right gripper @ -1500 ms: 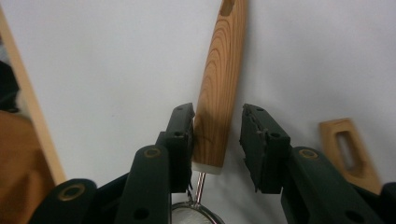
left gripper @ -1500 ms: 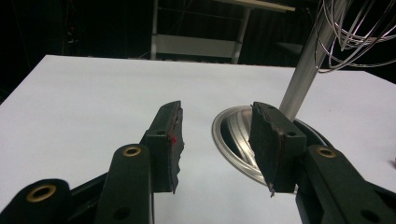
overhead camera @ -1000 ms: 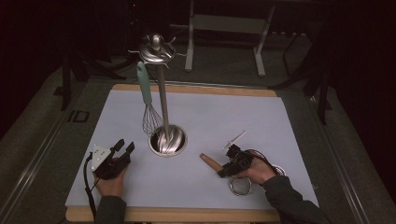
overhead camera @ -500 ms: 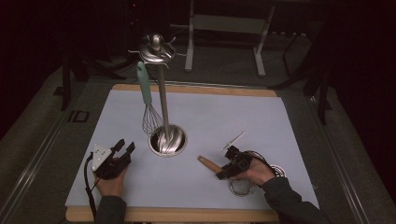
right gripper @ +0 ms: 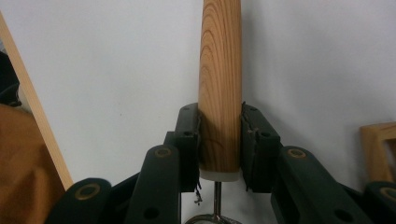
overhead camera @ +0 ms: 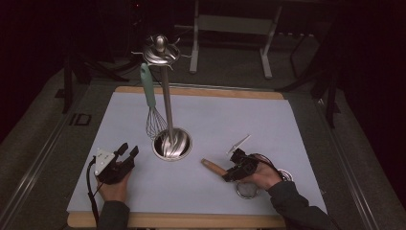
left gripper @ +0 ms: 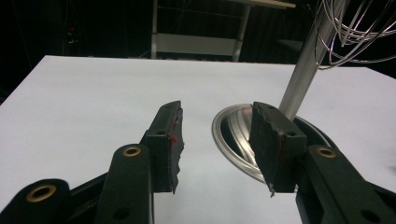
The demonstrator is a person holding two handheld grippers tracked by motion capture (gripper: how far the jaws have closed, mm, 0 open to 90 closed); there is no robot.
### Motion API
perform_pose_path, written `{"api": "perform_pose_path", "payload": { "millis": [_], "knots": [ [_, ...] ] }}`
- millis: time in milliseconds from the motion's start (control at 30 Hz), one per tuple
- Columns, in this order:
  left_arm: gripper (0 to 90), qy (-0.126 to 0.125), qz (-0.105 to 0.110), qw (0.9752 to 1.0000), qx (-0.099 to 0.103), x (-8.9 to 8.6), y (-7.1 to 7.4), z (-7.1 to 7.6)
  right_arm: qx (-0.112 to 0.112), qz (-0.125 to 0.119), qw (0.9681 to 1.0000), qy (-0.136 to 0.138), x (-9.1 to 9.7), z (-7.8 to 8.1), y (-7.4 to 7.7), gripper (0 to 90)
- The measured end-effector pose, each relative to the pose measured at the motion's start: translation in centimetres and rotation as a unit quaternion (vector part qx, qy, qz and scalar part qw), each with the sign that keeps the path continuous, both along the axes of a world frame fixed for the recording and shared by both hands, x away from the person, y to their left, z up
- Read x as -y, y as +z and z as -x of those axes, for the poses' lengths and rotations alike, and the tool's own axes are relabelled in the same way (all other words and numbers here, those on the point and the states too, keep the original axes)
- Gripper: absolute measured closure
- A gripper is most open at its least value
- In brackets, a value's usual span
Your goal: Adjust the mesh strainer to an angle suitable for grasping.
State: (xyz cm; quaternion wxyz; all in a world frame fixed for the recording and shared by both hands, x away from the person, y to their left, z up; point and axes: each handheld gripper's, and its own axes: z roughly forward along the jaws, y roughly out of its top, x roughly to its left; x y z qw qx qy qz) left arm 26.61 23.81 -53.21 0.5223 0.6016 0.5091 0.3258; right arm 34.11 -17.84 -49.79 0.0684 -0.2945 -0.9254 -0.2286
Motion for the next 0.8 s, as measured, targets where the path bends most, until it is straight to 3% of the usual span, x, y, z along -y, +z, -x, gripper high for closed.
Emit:
{"api": "perform_pose_path", "payload": {
  "millis": [467, 800],
  "knots": [
    [54.6, -0.001, -0.022, 0.9997, -0.015, 0.4, -0.5, -0.6, 0.025, -0.034, 0.999, -0.016, 0.4, -0.5, 2.3, 70.9],
    [55.5, 0.0, -0.025, 0.9994, -0.024, 0.4, -0.7, -0.8, 0.05, -0.054, 0.9969, -0.026, 0.6, -0.9, 4.0, 70.9]
  ]
}}
